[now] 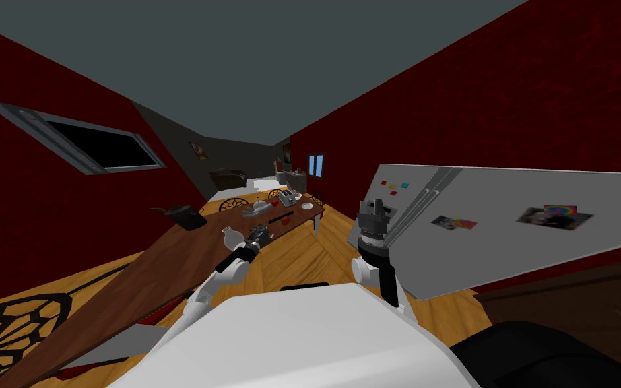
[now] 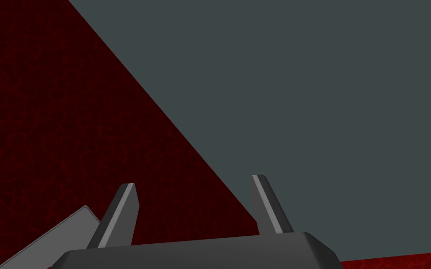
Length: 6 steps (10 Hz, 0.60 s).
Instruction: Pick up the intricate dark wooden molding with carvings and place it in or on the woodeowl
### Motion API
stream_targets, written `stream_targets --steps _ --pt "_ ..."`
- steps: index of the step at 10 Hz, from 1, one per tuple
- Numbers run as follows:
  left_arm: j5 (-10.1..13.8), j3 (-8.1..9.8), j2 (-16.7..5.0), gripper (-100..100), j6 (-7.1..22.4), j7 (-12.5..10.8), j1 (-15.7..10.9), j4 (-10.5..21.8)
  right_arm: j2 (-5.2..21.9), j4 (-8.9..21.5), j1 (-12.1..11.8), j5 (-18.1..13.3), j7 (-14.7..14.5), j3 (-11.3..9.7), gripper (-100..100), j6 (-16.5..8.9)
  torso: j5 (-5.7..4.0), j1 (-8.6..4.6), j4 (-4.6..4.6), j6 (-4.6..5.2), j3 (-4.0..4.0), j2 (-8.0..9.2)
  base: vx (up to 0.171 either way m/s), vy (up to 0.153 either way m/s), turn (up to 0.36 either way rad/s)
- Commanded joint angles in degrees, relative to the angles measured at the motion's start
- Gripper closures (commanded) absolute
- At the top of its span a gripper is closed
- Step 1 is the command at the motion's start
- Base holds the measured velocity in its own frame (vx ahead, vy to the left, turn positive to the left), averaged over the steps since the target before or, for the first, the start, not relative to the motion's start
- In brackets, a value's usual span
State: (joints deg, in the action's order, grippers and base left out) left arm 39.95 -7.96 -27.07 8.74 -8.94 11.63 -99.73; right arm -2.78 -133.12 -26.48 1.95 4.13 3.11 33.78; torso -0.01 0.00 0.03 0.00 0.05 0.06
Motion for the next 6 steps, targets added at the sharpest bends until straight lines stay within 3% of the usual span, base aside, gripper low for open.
stream_targets --steps 1,2,3,4,6 --pt "1.0 -0.16 0.0 -100 2.4 -0.4 -0.6 2.1 0.0 0.0 0.0 0.0 0.0 0.0 0 0.0 0.0 0.0 0.0 0.0 0.0 0.0 -0.011 -0.012 -0.077" --pt "3.5 -0.46 -1.9 -100 4.1 -1.5 -1.8 4.3 0.0 0.0 0.0 0.0 0.0 0.0 0 0.0 0.01 0.02 -0.01 -0.04 -0.01 -0.02 -0.01 -0.02 -0.174" --pt "3.7 -0.46 -1.9 -100 5.4 -1.5 -1.8 5.1 0.0 0.0 0.0 0.0 0.0 0.0 0 0.0 0.0 -0.01 0.0 0.0 -0.02 -0.03 -0.007 -0.018 -0.093" --pt "5.9 -0.75 -3.8 -100 7.8 -2.7 -2.9 6.4 0.0 0.0 0.0 0.0 0.0 0.0 0 0.0 0.0 0.02 -0.01 -0.05 -0.02 -0.03 -0.006 -0.028 -0.198" --pt "6.4 -0.75 -3.8 -100 8.5 -2.7 -2.9 8.1 0.0 0.0 0.0 0.0 0.0 0.0 0 0.0 0.0 0.01 -0.02 -0.05 -0.04 -0.06 0.003 -0.013 -0.027"
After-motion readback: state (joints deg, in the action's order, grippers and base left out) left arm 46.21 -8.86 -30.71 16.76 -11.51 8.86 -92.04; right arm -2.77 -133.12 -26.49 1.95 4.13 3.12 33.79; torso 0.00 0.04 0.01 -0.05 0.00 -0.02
